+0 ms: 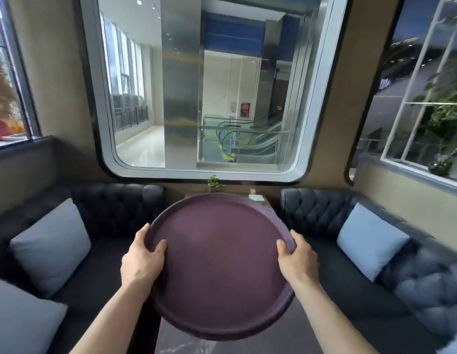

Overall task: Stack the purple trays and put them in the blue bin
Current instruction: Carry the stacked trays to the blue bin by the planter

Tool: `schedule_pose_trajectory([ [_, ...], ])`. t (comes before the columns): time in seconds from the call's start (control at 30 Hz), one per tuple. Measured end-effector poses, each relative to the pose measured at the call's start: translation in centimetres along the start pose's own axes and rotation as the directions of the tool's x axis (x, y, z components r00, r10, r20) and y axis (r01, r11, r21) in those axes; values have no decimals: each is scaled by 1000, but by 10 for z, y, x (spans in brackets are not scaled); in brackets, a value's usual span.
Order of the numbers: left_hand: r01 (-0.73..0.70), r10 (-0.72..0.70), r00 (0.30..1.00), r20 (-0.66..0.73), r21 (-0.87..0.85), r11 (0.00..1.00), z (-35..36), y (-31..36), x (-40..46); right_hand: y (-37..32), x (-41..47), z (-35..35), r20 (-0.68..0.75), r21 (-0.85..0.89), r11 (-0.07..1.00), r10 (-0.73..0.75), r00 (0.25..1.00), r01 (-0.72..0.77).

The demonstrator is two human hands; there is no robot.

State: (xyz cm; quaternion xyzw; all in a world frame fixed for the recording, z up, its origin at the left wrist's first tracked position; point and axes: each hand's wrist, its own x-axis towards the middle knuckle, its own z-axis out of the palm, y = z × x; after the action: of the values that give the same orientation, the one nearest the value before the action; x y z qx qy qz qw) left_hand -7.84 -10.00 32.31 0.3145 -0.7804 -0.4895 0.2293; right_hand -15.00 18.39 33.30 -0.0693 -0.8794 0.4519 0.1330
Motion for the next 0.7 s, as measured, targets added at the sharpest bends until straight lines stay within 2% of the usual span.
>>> schedule_pose_trajectory([
  [0.3, -46, 45, 998, -36, -44, 998, -32, 32, 1, -42, -2, -23, -75, 33, 998, -59, 995, 61],
  [0.7, -49, 50, 999, 19, -73, 996, -25, 43, -13, -35, -12, -49, -106, 24, 999, -36, 994, 39],
])
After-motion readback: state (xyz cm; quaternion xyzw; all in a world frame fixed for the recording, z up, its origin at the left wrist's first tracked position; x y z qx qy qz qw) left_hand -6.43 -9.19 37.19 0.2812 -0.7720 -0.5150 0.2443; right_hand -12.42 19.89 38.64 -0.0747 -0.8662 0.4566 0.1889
